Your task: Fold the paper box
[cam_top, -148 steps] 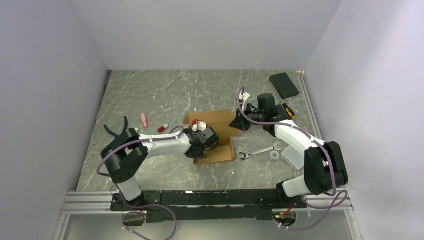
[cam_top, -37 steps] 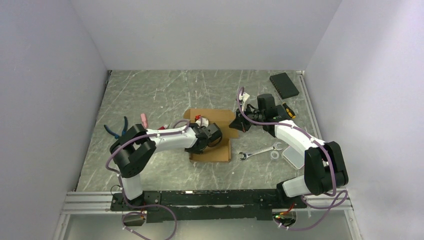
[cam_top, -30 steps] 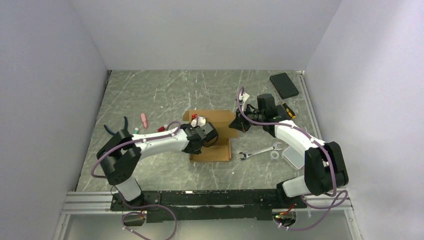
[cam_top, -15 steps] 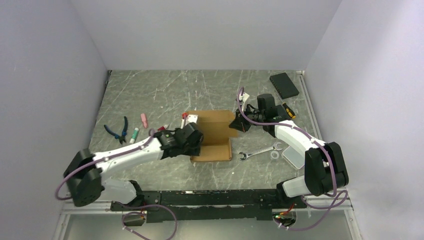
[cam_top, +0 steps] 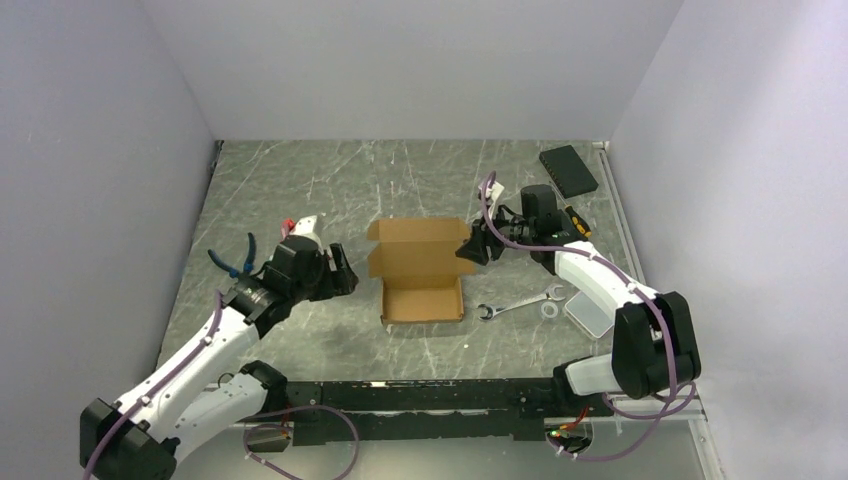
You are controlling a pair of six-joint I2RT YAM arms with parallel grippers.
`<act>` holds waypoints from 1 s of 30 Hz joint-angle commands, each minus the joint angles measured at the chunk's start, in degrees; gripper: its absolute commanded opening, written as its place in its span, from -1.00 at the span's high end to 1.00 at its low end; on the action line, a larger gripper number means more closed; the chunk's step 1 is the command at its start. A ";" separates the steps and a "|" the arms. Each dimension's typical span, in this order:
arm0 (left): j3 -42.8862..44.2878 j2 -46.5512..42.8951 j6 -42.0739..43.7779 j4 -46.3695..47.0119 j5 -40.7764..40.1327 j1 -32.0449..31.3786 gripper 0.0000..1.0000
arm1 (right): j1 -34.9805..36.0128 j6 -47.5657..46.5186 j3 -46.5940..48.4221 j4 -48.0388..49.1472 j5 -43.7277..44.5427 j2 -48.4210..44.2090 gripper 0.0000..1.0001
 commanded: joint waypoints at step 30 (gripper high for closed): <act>23.89 40.48 55.13 -0.46 27.83 26.92 -0.47 | -0.89 -0.03 1.58 1.43 -5.53 -0.99 -0.06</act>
